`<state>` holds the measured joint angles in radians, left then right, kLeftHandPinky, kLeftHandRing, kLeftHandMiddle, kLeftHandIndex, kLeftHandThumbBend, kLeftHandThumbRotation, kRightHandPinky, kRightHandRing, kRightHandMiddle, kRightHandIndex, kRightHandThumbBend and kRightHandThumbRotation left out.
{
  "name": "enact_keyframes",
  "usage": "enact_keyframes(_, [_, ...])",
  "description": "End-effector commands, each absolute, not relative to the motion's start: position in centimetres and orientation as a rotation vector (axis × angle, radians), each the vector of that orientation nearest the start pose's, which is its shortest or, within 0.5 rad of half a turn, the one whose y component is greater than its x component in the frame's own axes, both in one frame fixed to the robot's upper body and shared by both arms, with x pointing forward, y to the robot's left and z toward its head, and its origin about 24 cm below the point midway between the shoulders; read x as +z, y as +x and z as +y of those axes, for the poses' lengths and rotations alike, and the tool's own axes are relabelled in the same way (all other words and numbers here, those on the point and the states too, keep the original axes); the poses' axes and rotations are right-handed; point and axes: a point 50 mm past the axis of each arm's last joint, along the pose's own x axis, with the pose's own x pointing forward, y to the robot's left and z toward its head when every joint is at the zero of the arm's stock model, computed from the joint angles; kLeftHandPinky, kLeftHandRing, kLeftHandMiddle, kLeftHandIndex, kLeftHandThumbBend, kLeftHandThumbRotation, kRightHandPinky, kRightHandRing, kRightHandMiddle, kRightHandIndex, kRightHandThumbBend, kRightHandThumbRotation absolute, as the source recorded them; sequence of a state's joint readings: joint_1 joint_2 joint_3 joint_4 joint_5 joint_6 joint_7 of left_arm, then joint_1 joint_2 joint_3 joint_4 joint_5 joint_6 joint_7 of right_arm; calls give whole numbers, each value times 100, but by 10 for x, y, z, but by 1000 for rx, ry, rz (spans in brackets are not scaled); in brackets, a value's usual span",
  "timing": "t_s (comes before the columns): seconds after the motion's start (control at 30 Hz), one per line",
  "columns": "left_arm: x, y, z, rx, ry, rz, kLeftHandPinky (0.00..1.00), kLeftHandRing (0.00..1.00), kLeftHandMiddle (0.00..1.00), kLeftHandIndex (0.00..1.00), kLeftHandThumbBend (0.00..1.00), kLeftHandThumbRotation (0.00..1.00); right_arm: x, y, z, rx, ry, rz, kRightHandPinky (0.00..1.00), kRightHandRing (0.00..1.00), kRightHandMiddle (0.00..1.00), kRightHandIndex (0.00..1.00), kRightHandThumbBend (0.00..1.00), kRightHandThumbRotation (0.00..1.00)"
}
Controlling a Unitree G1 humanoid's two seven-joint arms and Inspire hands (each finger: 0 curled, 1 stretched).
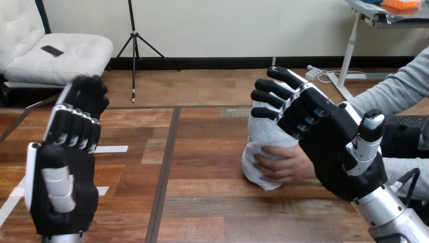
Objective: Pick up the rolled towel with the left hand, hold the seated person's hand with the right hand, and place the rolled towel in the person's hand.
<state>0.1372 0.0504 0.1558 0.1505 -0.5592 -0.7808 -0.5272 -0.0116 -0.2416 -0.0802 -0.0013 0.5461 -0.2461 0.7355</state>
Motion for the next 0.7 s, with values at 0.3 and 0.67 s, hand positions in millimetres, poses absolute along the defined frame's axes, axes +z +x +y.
enact_keyframes(0.3, [57,207,198,-131,-207,-653,87,89,88,88,78,86,104,241,-179,644,163,-466,97,95,94,92,100,100])
enact_keyframes(0.67, [59,201,189,-153,-123,-630,87,90,89,86,86,87,103,239,-177,633,186,-472,100,98,95,94,100,100])
